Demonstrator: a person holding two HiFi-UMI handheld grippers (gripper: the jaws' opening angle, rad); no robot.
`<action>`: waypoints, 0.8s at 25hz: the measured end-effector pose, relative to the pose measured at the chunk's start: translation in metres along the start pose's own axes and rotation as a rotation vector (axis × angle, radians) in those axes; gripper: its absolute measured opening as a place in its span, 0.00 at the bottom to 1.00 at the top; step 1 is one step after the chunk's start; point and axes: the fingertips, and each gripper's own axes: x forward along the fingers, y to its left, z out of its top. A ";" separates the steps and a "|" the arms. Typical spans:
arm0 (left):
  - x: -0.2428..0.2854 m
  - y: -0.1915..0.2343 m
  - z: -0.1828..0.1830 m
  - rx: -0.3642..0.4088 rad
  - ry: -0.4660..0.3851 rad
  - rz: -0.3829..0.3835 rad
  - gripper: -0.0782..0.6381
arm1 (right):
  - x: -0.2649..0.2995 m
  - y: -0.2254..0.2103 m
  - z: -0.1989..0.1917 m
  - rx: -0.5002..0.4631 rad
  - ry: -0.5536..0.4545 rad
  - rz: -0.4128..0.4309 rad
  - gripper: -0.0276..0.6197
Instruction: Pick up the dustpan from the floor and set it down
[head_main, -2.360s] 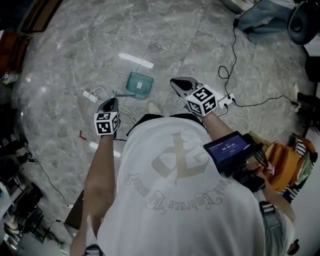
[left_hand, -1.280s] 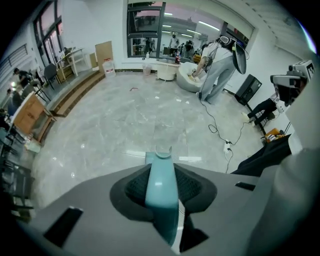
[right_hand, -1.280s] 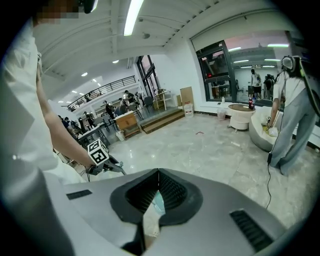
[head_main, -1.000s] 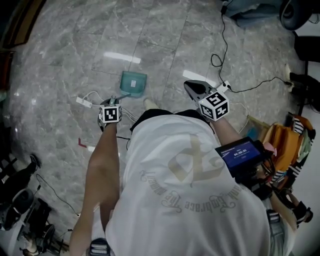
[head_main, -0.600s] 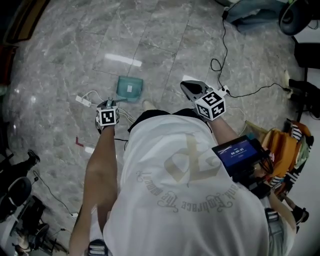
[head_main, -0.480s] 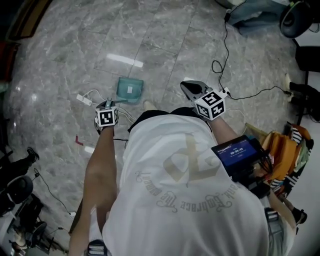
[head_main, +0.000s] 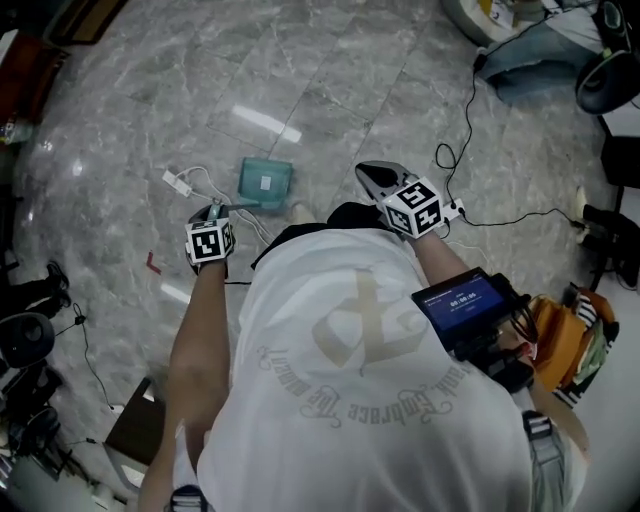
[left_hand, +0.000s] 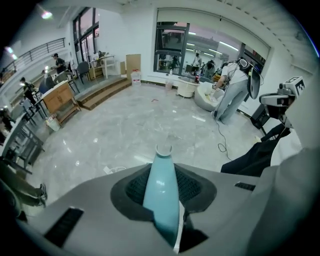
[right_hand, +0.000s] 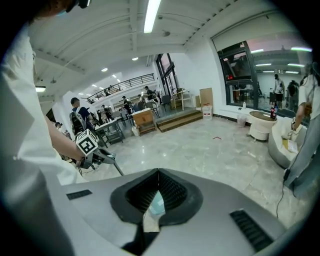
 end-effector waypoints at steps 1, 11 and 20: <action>-0.008 -0.001 0.000 -0.012 -0.017 0.004 0.26 | 0.001 0.002 0.002 -0.010 -0.002 0.011 0.07; -0.075 -0.009 -0.007 -0.123 -0.141 0.069 0.26 | 0.020 0.035 0.020 -0.109 -0.002 0.144 0.07; -0.122 0.001 -0.004 -0.216 -0.245 0.123 0.26 | 0.045 0.062 0.042 -0.184 0.010 0.248 0.07</action>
